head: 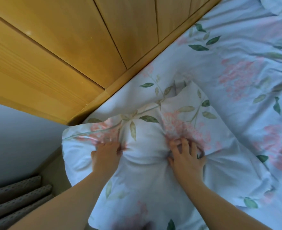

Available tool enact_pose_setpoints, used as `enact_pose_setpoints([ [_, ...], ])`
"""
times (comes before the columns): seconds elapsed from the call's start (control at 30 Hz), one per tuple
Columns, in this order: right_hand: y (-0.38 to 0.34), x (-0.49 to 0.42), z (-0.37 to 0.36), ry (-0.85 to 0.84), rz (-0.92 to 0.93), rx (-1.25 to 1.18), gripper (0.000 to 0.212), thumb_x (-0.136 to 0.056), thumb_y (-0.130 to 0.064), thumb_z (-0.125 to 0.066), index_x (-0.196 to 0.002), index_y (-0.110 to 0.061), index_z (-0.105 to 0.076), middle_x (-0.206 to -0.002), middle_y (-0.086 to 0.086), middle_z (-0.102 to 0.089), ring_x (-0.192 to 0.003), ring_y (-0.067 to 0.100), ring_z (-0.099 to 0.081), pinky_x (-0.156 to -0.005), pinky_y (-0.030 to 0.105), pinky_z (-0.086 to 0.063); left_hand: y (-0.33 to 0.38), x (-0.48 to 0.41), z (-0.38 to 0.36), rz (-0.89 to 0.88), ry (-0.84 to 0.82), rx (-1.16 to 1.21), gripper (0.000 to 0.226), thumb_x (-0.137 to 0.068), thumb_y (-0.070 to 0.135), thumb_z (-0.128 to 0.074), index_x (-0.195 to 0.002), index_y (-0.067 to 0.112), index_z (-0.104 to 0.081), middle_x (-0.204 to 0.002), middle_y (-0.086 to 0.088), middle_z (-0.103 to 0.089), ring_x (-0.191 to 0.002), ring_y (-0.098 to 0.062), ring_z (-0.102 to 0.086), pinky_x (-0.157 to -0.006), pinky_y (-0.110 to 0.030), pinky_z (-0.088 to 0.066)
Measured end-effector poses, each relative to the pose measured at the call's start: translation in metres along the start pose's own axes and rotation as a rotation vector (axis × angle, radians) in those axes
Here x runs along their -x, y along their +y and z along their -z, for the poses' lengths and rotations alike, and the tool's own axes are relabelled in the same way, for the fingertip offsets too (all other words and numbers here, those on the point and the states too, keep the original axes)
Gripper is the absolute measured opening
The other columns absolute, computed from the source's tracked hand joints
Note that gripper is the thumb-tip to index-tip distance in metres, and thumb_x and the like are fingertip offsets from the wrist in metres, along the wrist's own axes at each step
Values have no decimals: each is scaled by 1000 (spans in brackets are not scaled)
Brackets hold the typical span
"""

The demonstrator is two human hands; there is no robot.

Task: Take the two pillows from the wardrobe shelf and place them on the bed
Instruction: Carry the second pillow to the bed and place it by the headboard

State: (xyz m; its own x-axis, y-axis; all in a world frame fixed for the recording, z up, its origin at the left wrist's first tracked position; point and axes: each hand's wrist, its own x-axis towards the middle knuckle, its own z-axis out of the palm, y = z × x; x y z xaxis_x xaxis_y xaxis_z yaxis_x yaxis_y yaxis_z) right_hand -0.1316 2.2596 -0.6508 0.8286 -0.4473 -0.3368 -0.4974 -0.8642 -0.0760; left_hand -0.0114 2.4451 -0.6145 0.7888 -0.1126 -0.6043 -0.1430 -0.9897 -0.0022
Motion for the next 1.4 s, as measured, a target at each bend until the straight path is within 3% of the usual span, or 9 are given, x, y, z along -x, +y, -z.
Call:
enact_pose_setpoints([
  [0.2, -5, -11, 3, -34, -113, -88, 29, -68, -13, -77, -94, -14, -62, -93, 18, -61, -85, 40, -58, -68, 55, -49, -10, 16, 7, -6, 96, 370, 20, -92, 28, -52, -75, 26, -42, -74, 8, -48, -86, -23, -50, -70, -28, -33],
  [0.27, -4, -15, 6, -53, -161, -310, 19, -86, -12, -55, -104, -6, -57, -105, 20, -60, -99, 40, -54, -81, 51, -44, -13, 15, 16, 14, 50, 454, 22, -90, 27, -55, -72, 24, -42, -71, 5, -48, -79, -21, -46, -66, -28, -31],
  [0.4, -18, -11, 28, 143, -284, -807, 11, -90, -7, -44, -79, -7, -41, -82, 19, -52, -80, 34, -50, -67, 41, -38, -8, 19, 33, 89, -7, 667, 34, -88, 22, -59, -61, 21, -38, -62, 4, -42, -60, -13, -38, -53, -24, -28],
  [0.67, -37, -38, 132, 463, -374, -1083, 15, -94, -11, -40, -80, -12, -34, -82, 16, -48, -75, 24, -41, -65, 33, -28, 38, 45, 127, 47, 14, 1208, 12, -85, 4, -54, -75, 6, -60, -70, -8, -59, -70, -20, -51, -67, -30, -39],
  [0.77, -31, -56, 179, 607, -341, -1120, 13, -93, -10, -38, -82, -13, -32, -86, 24, -52, -73, 26, -42, -62, 31, -24, 58, 52, 168, -33, 52, 1276, 33, -88, 3, -51, -58, 14, -54, -46, 6, -54, -53, -15, -46, -52, -22, -39],
  [0.93, -7, -113, 234, 726, -308, -1022, 6, -91, -8, -35, -86, -12, -37, -99, 30, -57, -89, 41, -53, -68, 43, -34, 110, 31, 215, -92, 81, 1289, 14, -92, 18, -50, -86, 14, -62, -71, 2, -59, -64, -12, -55, -45, -11, -45],
  [1.07, 18, -156, 235, 469, -378, -882, 33, -96, -12, -32, -126, -2, -39, -131, 24, -49, -120, 40, -46, -94, 46, -38, 136, -6, 210, -90, 86, 1055, 25, -91, 23, -51, -109, 9, -60, -96, -11, -60, -69, -14, -49, -54, -20, -36],
  [1.17, 25, -153, 205, 236, -439, -846, 48, -94, -14, -37, -140, -14, -26, -148, 13, -32, -131, 36, -34, -103, 47, -31, 134, -23, 186, -18, 60, 817, 52, -93, 26, -49, -142, 18, -33, -135, -12, -46, -113, -28, -50, -75, -30, -41],
  [1.4, 30, -112, 81, -110, -794, -1020, 67, -88, -35, -50, -144, -13, -19, -147, 19, -29, -131, 40, -35, -110, 49, -29, 99, -40, 131, 146, 94, 741, 52, -84, 24, -53, -134, 17, -43, -127, -16, -49, -111, -39, -54, -86, -44, -53],
])
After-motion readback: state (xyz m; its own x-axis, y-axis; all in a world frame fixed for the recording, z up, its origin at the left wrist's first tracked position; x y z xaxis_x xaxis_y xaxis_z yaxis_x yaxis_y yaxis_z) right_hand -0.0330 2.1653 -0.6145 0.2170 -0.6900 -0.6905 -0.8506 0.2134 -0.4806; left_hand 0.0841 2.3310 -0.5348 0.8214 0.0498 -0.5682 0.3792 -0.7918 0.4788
